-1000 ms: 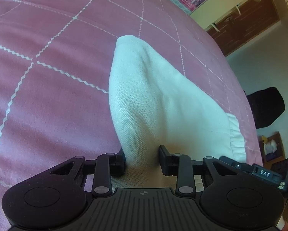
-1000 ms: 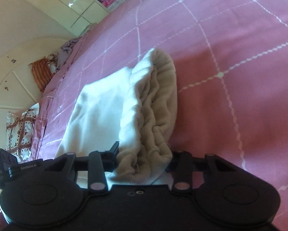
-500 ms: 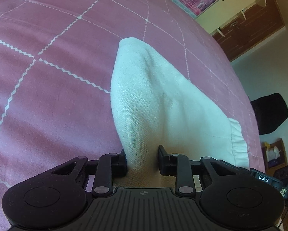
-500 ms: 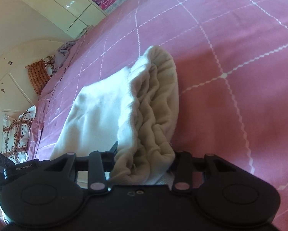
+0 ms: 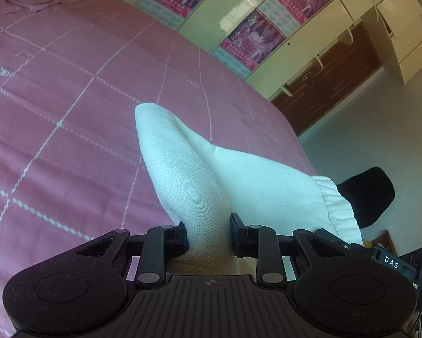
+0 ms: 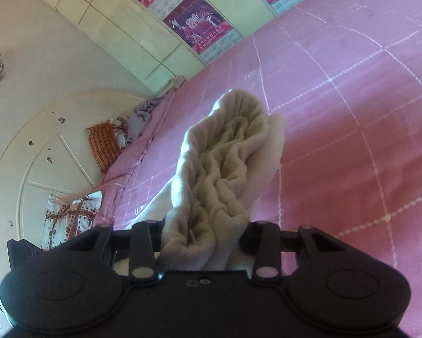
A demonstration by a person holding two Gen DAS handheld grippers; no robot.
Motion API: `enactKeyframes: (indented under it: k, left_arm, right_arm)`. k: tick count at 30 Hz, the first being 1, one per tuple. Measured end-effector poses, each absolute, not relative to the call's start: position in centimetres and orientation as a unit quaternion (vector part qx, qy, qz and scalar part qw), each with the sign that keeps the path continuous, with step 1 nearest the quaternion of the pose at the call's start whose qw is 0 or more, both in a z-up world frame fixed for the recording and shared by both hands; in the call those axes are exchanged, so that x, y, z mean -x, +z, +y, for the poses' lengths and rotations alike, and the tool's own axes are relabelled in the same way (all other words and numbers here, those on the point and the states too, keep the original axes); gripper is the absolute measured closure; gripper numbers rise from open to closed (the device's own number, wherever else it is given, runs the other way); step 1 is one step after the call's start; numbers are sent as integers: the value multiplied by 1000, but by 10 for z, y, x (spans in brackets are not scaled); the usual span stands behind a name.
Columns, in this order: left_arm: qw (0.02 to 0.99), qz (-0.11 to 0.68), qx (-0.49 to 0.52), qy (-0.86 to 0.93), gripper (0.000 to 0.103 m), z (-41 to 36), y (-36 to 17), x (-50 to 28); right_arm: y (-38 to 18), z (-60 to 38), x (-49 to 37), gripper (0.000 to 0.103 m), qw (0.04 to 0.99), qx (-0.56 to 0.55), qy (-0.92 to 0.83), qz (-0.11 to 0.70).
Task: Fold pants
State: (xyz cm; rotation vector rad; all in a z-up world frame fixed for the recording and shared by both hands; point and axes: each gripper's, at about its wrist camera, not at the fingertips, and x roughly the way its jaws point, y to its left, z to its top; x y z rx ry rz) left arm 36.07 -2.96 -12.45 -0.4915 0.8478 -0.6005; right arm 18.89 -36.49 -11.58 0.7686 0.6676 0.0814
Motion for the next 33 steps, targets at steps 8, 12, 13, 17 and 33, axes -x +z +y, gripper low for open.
enactKeyframes:
  k: [8, 12, 13, 17, 33]
  left_arm:
    - [870, 374, 209, -242, 75, -72, -110, -410]
    - [875, 395, 169, -225, 75, -95, -130, -420]
    - [876, 400, 153, -220, 75, -101, -138, -422]
    - [877, 424, 95, -205, 75, -121, -166, -425]
    - [885, 434, -38, -161, 58, -139, -194, -401]
  right_arm:
    - [-101, -397, -233, 63, 889, -360, 41, 279]
    - [-123, -412, -250, 63, 885, -362, 29, 292]
    - [-132, -417, -252, 63, 881, -368, 22, 298]
    - [-172, -429, -255, 63, 866, -379, -4, 327]
    - [-215, -414, -241, 46, 870, -265, -116, 399]
